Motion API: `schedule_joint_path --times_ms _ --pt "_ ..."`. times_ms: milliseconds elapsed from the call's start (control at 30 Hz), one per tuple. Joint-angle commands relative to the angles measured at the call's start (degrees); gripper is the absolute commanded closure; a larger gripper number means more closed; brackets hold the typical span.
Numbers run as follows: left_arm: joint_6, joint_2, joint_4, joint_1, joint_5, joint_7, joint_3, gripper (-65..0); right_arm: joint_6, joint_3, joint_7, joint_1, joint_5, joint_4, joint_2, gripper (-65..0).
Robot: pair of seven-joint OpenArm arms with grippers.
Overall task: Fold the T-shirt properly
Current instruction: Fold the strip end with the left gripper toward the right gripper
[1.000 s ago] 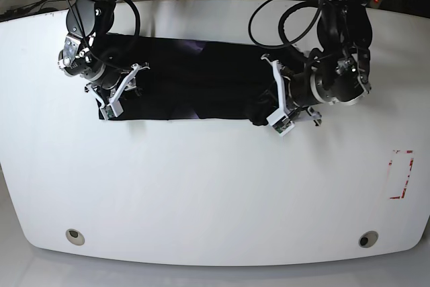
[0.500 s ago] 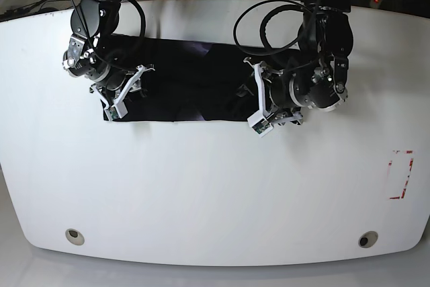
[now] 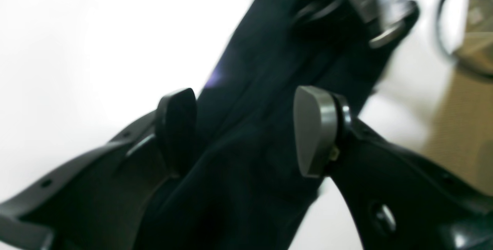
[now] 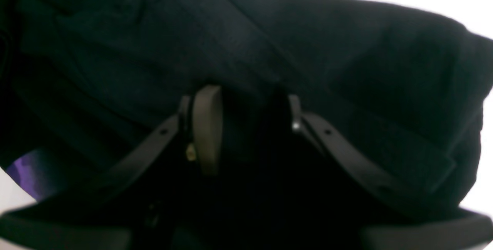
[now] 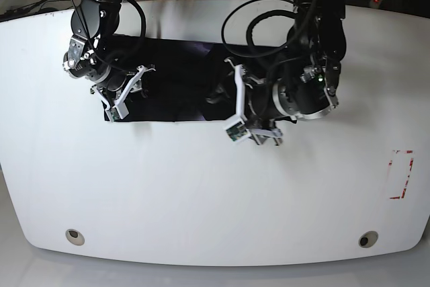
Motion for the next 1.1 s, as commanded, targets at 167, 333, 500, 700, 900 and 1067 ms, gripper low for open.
schedule_joint_path --times_ms 167,333,500,700,900,1067 --pt "-0.1 -6.5 0.8 2.0 4.2 -0.7 -6.9 -37.1 -0.3 0.5 -6.5 1.0 -2.1 8.5 0.0 -29.8" --pt "-0.1 -9.8 0.7 6.3 6.0 -0.9 -10.6 -27.1 -0.3 4.5 -14.0 3.2 4.1 15.0 0.0 -50.3" --pt "-0.1 -11.1 0.1 10.8 6.1 -6.3 -11.6 -24.2 -0.3 14.6 -22.2 6.2 16.1 14.0 0.3 -59.9" --pt "-0.1 -11.1 -6.2 12.2 6.1 -11.7 -11.6 -24.0 -0.3 22.5 -23.5 6.8 18.3 8.1 2.7 -59.9" --pt "-0.1 -10.7 -11.1 12.1 6.0 -12.1 -11.6 -23.9 -0.3 25.9 -23.4 5.3 18.6 0.6 4.7 -59.9" --pt "-0.1 -10.7 -11.3 12.4 6.1 -16.4 -11.3 -23.9 -0.3 24.3 -23.4 3.1 18.8 -0.3 3.7 -59.9"
